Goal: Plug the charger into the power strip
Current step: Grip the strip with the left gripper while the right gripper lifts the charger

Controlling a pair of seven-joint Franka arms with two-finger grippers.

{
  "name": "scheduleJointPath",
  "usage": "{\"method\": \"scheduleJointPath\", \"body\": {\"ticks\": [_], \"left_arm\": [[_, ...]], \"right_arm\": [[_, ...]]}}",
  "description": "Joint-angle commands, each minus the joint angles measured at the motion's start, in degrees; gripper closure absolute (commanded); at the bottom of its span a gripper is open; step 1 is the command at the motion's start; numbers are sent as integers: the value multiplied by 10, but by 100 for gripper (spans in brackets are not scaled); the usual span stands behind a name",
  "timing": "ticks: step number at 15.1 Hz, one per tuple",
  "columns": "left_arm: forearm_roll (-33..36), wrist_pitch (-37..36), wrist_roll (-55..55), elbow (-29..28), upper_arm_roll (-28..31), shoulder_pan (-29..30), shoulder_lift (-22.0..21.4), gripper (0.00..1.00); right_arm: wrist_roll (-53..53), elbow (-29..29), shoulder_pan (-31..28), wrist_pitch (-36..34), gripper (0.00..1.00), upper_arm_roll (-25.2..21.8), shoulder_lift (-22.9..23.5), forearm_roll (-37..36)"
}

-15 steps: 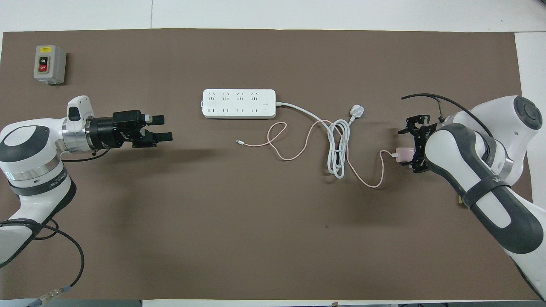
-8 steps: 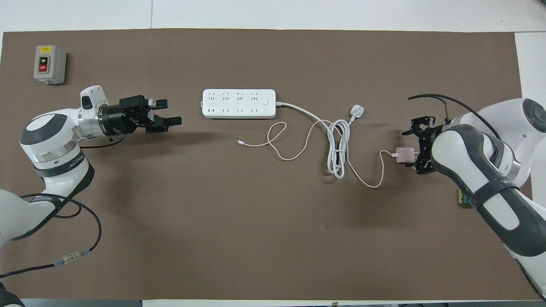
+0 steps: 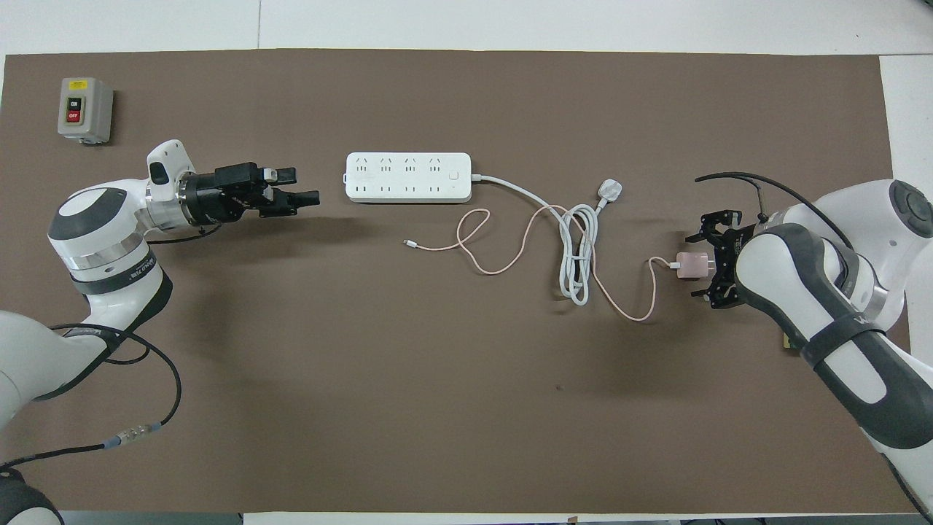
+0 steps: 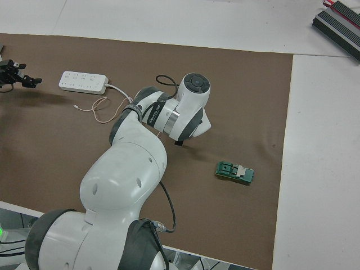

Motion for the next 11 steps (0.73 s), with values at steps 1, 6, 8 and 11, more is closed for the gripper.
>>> {"method": "scheduleJointPath", "body": {"ticks": [1,6,8,11], "left_arm": [[9,-27,12,31,7,-10,29,0],[9,-29,30,15,5,-11,28,0],[9,-12,38,15,6,-27,28,0],[10,-3,39,8,6,-36,27,0]], "right_arm": [[-9,-18,-11,14,1,6,-17,13],[-78,-20,-35,14,1,5,-16,87],[-106,-20,-49,13,1,6,-14,107],[-154,-27,-56,8,1,6,-11,131]]}}
